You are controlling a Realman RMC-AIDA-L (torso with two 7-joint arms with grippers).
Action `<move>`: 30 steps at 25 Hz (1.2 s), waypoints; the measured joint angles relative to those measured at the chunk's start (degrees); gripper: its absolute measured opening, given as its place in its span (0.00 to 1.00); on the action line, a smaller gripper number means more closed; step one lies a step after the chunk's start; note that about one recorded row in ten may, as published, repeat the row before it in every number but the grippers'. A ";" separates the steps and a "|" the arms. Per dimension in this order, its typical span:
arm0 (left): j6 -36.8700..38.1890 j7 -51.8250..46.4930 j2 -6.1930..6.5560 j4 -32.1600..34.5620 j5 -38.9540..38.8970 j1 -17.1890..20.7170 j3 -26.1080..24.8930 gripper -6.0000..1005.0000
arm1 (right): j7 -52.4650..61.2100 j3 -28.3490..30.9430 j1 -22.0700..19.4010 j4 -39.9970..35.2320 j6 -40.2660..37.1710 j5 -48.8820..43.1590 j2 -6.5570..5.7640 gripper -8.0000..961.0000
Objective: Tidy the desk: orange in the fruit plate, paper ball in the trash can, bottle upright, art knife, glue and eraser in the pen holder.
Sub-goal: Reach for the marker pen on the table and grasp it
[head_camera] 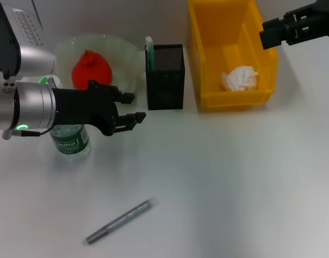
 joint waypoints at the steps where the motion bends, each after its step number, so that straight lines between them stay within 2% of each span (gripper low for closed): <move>1: 0.15 -0.11 0.01 0.25 0.25 0.03 -0.18 0.45 | -0.06 -0.01 -0.06 0.04 -0.01 0.00 0.03 0.53; 5: 0.15 -0.11 0.01 0.25 0.25 0.03 -0.18 0.45 | -0.57 0.00 -0.12 0.20 -0.05 0.00 0.17 0.53; 7: 8.11 -2.25 0.08 5.17 7.45 -0.35 -1.15 0.45 | -0.70 0.00 -0.07 0.23 -0.07 0.00 0.21 0.53; 10: 10.90 -2.55 0.08 7.01 8.42 -0.24 -1.45 0.45 | -0.72 0.01 0.19 0.19 -0.09 0.00 0.18 0.53; 11: 15.77 -6.40 0.01 12.77 12.96 0.08 -1.41 0.45 | -0.72 0.01 0.19 0.19 -0.09 0.00 0.18 0.53; 12: 15.77 -6.40 0.01 12.77 12.96 0.08 -1.41 0.45 | -0.73 0.01 0.24 0.13 -0.10 0.00 0.16 0.52; 14: 17.05 -11.36 -0.28 16.11 18.35 0.22 0.40 0.45 | -0.74 -0.02 0.44 0.13 -0.11 0.00 0.15 0.52; 23: 19.25 -16.78 -0.22 17.50 20.92 0.68 4.20 0.45 | -1.31 0.00 0.52 0.27 0.53 0.00 0.11 0.52; 30: 24.21 -18.60 -0.18 19.36 21.48 -0.17 4.23 0.45 | -1.55 0.01 0.84 0.26 0.77 0.00 0.16 0.52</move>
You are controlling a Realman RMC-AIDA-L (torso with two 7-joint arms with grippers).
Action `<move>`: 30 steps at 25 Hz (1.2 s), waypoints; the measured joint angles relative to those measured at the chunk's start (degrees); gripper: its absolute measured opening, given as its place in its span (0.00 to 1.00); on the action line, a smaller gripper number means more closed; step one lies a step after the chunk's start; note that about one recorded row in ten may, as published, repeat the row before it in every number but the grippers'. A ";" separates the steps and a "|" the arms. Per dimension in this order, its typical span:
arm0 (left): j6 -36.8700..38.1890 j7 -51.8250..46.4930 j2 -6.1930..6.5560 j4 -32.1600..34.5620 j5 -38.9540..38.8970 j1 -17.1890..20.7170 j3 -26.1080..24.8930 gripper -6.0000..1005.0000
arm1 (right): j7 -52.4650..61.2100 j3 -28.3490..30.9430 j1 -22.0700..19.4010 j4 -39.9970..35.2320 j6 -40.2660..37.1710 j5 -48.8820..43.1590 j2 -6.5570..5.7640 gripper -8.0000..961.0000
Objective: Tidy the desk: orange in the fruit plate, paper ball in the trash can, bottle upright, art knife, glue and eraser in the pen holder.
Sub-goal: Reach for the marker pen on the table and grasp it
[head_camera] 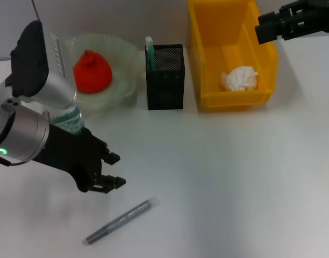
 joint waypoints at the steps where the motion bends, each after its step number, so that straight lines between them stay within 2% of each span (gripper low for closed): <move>1: 0.89 -0.17 0.00 0.05 0.01 -0.15 0.04 0.45 | -0.14 0.00 0.09 0.01 0.03 0.00 0.00 0.52; 8: 1.37 -0.88 -0.19 -0.42 0.12 0.17 0.75 0.45 | -0.55 0.00 0.24 0.09 0.08 0.00 0.00 0.52; 19: -1.06 -7.48 -0.36 -0.52 2.35 0.40 8.18 0.45 | -0.97 -0.02 -0.03 0.09 0.09 -0.01 0.55 0.52; 30: -5.16 -10.33 -0.49 -4.51 2.16 0.42 11.36 0.45 | -1.25 -0.16 -0.04 0.09 0.08 -0.11 0.71 0.52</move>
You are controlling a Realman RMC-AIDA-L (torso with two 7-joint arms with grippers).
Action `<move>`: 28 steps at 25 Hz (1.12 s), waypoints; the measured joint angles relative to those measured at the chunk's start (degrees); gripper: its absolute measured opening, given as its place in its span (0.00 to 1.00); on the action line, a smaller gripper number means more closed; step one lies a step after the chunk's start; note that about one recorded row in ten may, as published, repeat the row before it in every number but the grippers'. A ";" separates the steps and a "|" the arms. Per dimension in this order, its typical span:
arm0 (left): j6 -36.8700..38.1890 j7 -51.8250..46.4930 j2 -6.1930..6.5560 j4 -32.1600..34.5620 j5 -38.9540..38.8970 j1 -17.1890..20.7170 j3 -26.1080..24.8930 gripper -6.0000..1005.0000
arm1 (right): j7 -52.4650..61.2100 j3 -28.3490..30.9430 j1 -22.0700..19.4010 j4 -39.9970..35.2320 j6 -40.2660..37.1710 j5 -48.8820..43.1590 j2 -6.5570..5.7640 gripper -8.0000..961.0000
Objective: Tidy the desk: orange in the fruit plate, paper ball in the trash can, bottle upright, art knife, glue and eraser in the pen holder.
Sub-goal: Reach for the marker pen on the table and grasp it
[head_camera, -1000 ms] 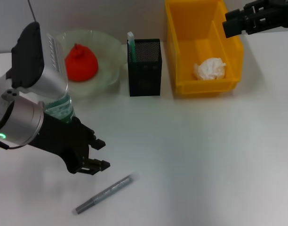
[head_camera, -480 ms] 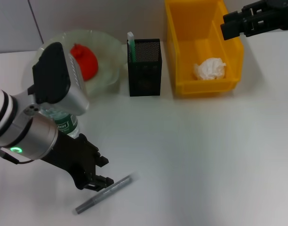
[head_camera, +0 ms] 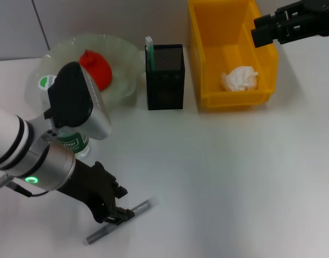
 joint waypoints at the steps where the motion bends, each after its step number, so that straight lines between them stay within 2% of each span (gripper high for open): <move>1: -0.14 -0.07 0.01 -0.30 0.00 -0.03 0.21 0.45 | -0.01 -0.02 0.03 0.00 0.00 -0.03 0.00 0.52; 28: -4.77 0.39 0.00 -4.47 0.82 -1.00 5.51 0.45 | -0.06 -0.37 0.23 0.00 0.00 -0.46 0.00 0.51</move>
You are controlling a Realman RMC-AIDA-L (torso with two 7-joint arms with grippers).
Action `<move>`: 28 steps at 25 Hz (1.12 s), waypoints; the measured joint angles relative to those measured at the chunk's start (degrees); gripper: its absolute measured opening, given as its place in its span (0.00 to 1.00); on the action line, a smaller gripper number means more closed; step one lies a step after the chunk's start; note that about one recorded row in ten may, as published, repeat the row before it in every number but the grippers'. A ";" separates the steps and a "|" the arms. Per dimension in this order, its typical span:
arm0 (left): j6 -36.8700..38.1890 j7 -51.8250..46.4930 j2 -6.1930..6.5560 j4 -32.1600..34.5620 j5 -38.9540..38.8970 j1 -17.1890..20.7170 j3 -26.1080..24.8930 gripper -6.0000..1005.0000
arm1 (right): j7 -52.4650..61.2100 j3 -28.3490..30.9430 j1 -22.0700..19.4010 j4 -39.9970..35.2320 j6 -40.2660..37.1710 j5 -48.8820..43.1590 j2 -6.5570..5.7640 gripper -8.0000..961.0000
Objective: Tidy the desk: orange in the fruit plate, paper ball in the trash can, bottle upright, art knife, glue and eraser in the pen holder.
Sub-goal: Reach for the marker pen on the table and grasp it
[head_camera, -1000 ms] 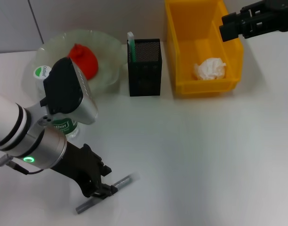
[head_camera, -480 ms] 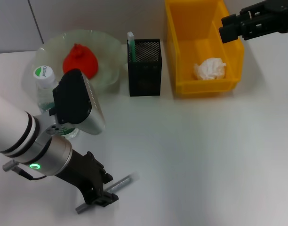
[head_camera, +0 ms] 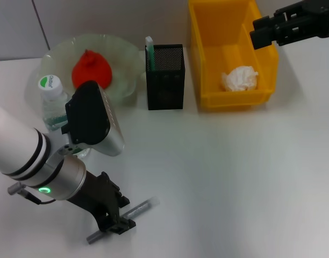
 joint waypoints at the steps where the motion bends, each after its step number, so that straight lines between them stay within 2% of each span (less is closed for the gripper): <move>1: -0.06 -0.01 0.00 -0.13 0.01 -0.07 0.00 0.45 | -0.01 0.00 0.01 0.00 0.00 0.00 0.00 0.51; 8: -0.13 -0.10 0.01 -0.99 0.01 -0.71 0.08 0.45 | -0.09 0.00 -0.12 0.00 0.00 -0.06 0.00 0.51; 10: -0.02 -0.44 0.01 -2.69 1.27 -2.22 0.49 0.45 | -0.09 0.00 -0.17 0.00 0.00 -0.06 0.00 0.51; 28: 0.34 -0.38 -0.03 -2.51 1.41 -2.30 1.09 0.40 | -0.07 -0.09 -0.33 0.00 0.00 -0.03 0.14 0.50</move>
